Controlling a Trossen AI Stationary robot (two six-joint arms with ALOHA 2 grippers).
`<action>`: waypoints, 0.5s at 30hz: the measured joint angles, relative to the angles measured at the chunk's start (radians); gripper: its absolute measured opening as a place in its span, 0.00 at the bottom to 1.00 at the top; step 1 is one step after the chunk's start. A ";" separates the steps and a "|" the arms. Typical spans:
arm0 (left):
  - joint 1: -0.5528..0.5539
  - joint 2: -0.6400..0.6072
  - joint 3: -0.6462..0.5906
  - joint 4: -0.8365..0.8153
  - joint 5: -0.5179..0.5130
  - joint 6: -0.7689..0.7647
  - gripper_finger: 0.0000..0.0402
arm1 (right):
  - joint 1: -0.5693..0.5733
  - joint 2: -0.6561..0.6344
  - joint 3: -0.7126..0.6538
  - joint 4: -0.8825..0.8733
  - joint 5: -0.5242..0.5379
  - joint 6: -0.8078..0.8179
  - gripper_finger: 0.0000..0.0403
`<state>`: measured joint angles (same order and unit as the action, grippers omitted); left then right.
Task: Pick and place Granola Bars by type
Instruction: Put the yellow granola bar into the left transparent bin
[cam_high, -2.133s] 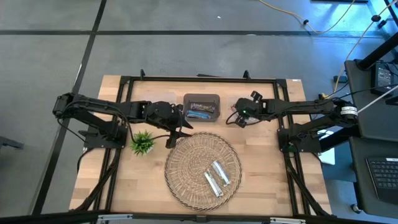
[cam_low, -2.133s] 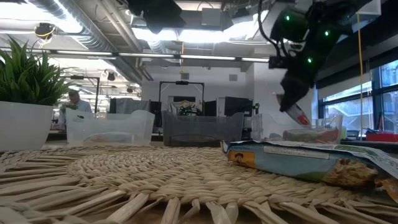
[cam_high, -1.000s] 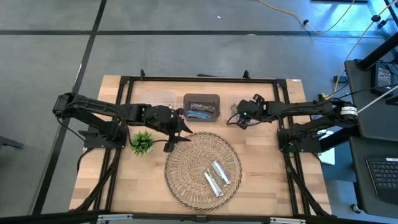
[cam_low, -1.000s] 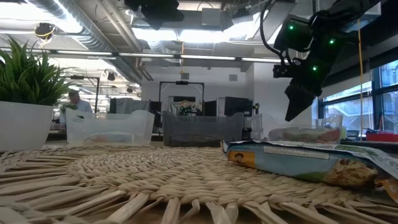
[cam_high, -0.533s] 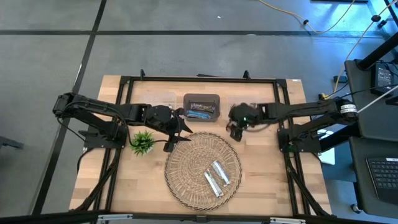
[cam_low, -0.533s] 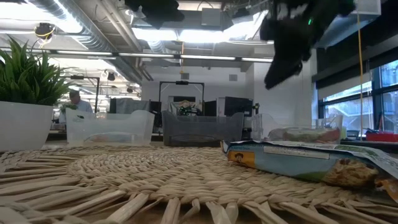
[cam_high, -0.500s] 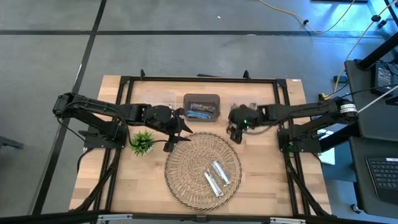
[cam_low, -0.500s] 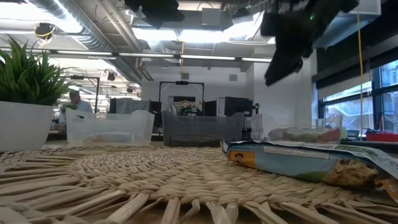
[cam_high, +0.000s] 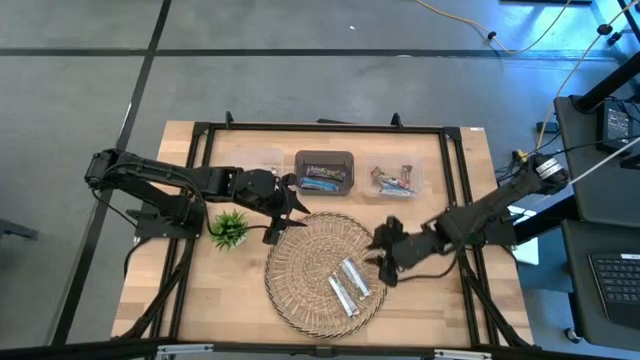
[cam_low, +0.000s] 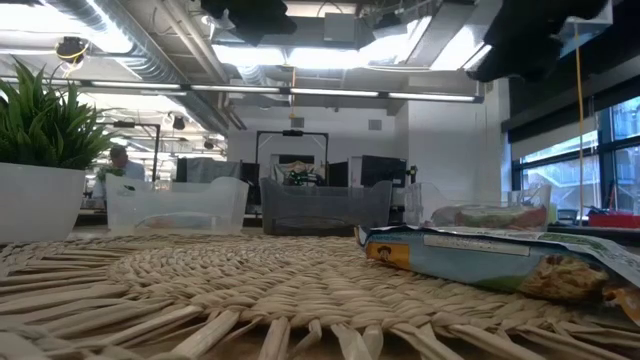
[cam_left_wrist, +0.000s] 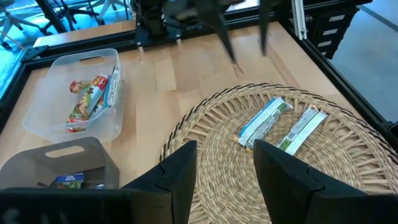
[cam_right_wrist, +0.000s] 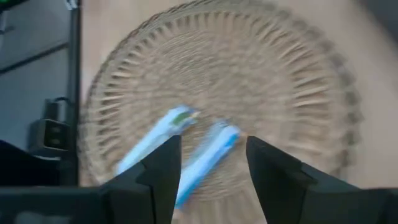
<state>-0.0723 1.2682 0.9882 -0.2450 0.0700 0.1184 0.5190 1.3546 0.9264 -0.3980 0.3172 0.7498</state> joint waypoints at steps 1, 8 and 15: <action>0.000 0.000 0.000 0.000 0.000 0.000 0.38 | 0.014 0.020 0.000 0.019 0.001 0.029 0.46; 0.000 0.000 0.000 0.000 0.000 0.000 0.38 | 0.055 0.241 0.195 -0.138 -0.001 0.124 0.46; 0.000 0.000 0.000 -0.001 0.001 0.000 0.38 | 0.053 0.467 0.434 -0.460 -0.038 0.276 0.46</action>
<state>-0.0723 1.2682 0.9882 -0.2462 0.0710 0.1184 0.5724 1.8212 1.3605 -0.8581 0.2796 1.0257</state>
